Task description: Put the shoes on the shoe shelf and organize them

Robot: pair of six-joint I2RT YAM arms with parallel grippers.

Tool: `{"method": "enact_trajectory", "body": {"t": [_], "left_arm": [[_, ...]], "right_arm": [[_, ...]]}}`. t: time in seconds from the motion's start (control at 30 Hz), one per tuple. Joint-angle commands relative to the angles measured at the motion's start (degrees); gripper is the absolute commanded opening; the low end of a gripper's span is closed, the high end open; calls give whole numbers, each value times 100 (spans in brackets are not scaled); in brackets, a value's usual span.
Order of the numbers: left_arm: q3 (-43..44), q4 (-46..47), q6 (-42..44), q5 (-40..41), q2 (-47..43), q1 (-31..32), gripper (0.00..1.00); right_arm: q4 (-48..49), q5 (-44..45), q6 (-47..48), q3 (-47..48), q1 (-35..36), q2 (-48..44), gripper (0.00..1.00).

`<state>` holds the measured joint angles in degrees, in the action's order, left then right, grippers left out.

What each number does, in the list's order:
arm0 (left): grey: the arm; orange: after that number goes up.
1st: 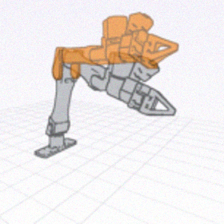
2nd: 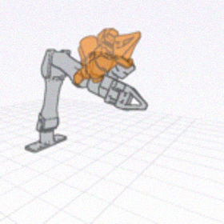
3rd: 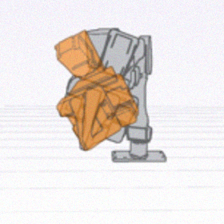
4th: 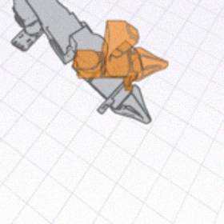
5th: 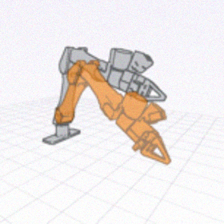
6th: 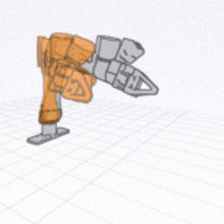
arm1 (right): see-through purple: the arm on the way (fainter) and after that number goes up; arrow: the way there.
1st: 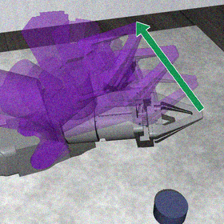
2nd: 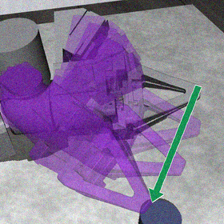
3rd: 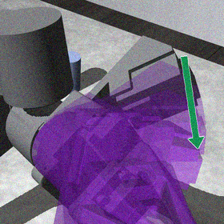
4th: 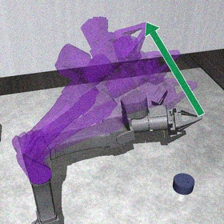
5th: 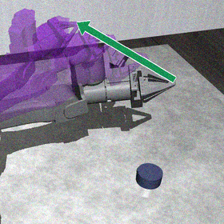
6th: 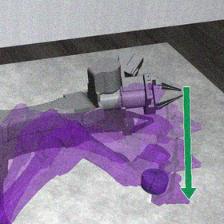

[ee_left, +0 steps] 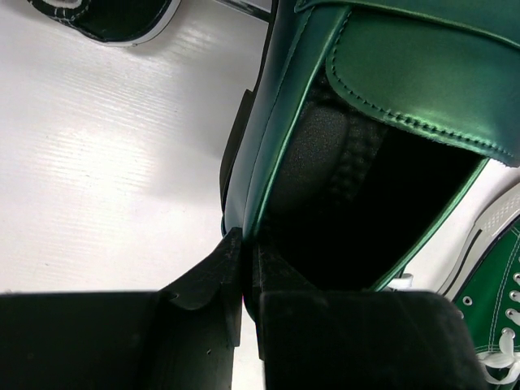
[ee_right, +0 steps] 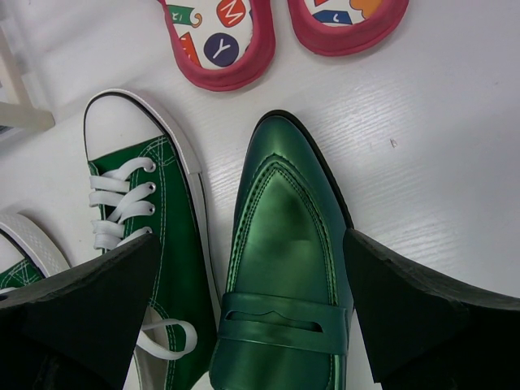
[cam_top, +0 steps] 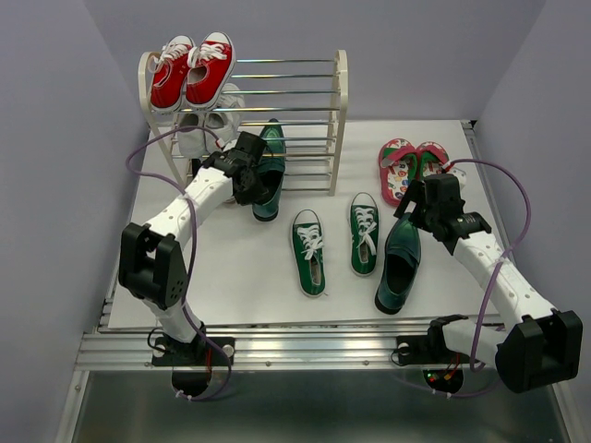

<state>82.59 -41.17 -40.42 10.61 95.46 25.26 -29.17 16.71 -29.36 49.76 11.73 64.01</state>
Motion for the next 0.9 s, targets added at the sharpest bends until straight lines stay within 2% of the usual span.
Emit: {"method": "enact_trajectory", "body": {"t": [0.0,0.43,0.87], "left_arm": [[513,390,-1,222,-159,-38,0],[653,566,8,336,60,-47,0],[1215,373,-97,573,385,-56,0]], "right_arm": [[113,87,62,-27,14,-161,100],[104,139,45,-45,14,-187,100],[113,175,54,-45,14,-240,100]]}}
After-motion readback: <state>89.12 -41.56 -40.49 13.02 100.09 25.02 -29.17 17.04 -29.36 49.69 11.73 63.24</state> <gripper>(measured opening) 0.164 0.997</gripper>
